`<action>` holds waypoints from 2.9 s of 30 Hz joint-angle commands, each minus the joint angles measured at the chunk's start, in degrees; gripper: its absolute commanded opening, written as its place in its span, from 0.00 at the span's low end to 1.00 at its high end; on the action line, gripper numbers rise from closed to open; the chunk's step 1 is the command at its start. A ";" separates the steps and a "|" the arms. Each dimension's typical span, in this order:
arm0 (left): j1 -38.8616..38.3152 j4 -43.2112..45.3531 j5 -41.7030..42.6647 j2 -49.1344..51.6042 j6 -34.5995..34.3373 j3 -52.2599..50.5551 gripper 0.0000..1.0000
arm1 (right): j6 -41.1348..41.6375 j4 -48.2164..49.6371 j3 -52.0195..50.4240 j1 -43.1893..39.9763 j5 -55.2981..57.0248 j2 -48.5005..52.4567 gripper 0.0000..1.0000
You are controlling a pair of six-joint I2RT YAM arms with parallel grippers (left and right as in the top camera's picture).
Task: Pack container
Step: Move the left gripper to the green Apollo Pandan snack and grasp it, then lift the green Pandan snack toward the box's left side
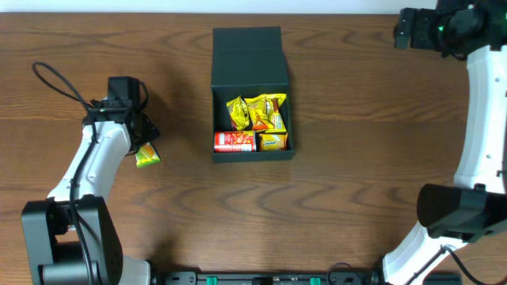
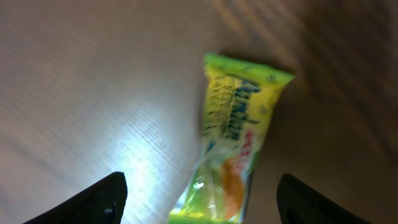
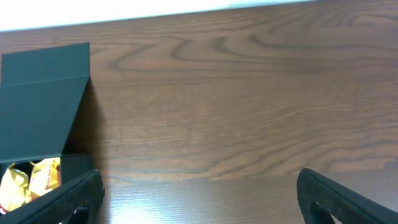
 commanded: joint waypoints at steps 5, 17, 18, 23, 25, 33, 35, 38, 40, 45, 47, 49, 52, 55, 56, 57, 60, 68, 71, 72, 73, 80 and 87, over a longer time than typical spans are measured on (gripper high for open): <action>-0.02 -0.07 4.70 4.46 2.80 -0.31 0.82 | -1.01 0.07 0.04 -0.52 -0.66 -0.13 0.99; 0.00 -0.52 5.75 11.19 2.75 -0.31 0.75 | -0.98 0.09 0.04 -0.52 -0.68 -0.13 0.99; 0.00 -0.55 5.73 11.63 2.75 -0.31 0.72 | -0.98 0.09 0.04 -0.52 -0.68 -0.13 0.99; 0.02 -0.48 5.66 11.93 2.75 -0.22 0.54 | -0.79 0.09 0.04 -0.52 -0.70 -0.13 0.99; 0.00 -0.48 5.57 11.93 2.75 -0.11 0.50 | -0.79 0.11 0.04 -0.52 -0.70 -0.13 0.99; 0.00 -3.43 5.62 11.89 4.52 3.76 0.40 | -0.81 0.39 0.04 -0.50 -2.71 -0.13 0.99; 0.00 -5.66 5.62 11.82 6.01 6.86 0.41 | -0.83 0.46 0.04 -0.50 -2.75 -0.13 0.99; -0.02 -10.03 5.66 11.69 6.93 13.31 0.32 | -0.83 0.55 0.04 -0.52 -2.75 -0.13 0.99; -0.13 -12.44 5.68 11.54 7.50 17.53 0.30 | -0.83 0.57 0.04 -0.52 -2.75 -0.13 0.99; -2.29 -16.72 5.77 11.50 9.75 27.78 0.25 | -0.81 0.57 0.04 -0.52 -2.75 -0.13 0.99; -4.50 -17.25 5.75 11.50 11.32 31.04 0.25 | -0.83 0.57 0.04 -0.52 -2.75 -0.13 0.99; -7.65 -17.18 5.75 11.50 12.81 33.88 0.26 | -0.83 0.57 0.04 -0.52 -2.75 -0.11 0.99; -12.70 -16.46 5.79 11.50 14.36 36.30 0.29 | -0.83 0.57 0.04 -0.52 -2.75 -0.13 0.99; -19.26 -15.10 5.70 11.52 15.69 36.70 0.33 | -0.83 0.55 0.04 -0.52 -2.75 -0.11 0.99; -21.07 -14.84 5.60 11.65 15.67 36.65 0.33 | -0.83 0.55 0.04 -0.52 -2.75 -0.13 0.99; -22.40 -14.60 5.51 11.76 15.65 36.57 0.33 | -0.83 0.55 0.04 -0.52 -2.75 -0.13 0.99; -25.11 -14.58 5.55 12.50 15.06 36.48 0.31 | -0.83 0.44 0.04 -0.52 -2.75 -0.11 0.99; -25.77 -17.42 2.40 14.95 11.80 36.15 0.29 | -0.81 -0.07 0.04 -0.52 -2.78 -0.13 0.99; -22.75 -21.94 -1.42 14.95 8.61 36.11 0.41 | -0.81 -0.22 0.04 -0.50 -2.78 -0.11 0.99; -21.62 -23.21 -1.18 14.95 5.84 35.80 0.40 | -0.81 -0.31 0.04 -0.50 -2.78 -0.13 0.99; -20.37 -24.46 -0.07 14.95 2.12 35.26 0.40 | -0.81 -0.35 0.04 -0.50 -2.78 -0.13 0.99; -16.13 -13.42 9.03 14.95 -17.51 21.40 0.51 | -0.81 -0.24 0.04 -0.48 -2.78 -0.13 0.99; -16.11 -2.86 5.18 14.95 -32.87 14.23 0.72 | -0.81 -0.15 0.04 -0.48 -2.78 -0.13 0.99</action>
